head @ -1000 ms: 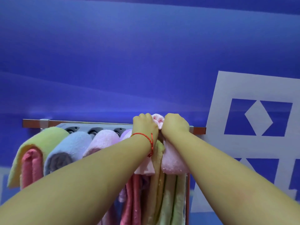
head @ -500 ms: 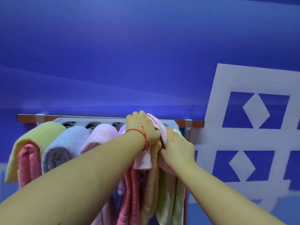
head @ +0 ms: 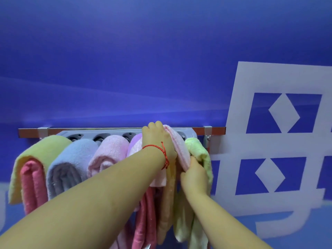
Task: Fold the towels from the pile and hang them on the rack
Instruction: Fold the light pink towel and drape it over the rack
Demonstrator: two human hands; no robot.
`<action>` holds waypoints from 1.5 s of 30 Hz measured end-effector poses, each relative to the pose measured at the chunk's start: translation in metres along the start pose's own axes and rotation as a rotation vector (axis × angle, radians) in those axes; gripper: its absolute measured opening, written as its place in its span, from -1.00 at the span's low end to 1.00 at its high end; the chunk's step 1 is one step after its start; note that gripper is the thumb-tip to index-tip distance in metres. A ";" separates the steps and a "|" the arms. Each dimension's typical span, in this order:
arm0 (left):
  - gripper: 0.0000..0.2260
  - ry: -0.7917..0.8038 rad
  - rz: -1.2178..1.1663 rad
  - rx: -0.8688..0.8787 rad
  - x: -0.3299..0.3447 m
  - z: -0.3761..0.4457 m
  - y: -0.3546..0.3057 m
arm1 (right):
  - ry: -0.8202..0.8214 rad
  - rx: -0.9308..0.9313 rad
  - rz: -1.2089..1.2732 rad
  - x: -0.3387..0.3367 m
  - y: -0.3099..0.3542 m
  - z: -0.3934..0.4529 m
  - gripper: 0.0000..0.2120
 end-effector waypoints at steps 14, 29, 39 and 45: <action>-0.63 -0.034 0.029 0.094 0.003 -0.005 -0.003 | 0.096 -0.211 0.059 0.045 0.014 -0.030 -0.62; -0.51 0.206 -0.317 0.150 0.006 0.001 0.023 | -0.127 -0.556 -0.327 -0.074 0.085 -0.030 -0.58; -0.72 -0.244 -0.604 0.266 -0.010 -0.029 0.027 | 0.049 -0.425 -0.467 -0.038 0.093 -0.016 -0.61; -0.59 -0.330 -0.701 -0.118 0.001 -0.038 0.033 | 0.108 -0.533 -0.636 -0.034 0.102 -0.011 -0.60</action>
Point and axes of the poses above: each hand's wrist, its own z-axis towards the middle knuckle, its own x-axis out of the palm, y = z × x, the point moved 7 cm from there along z, towards the middle knuckle, and after that the axes turned 7 degrees about x, right-handed, at the moved point
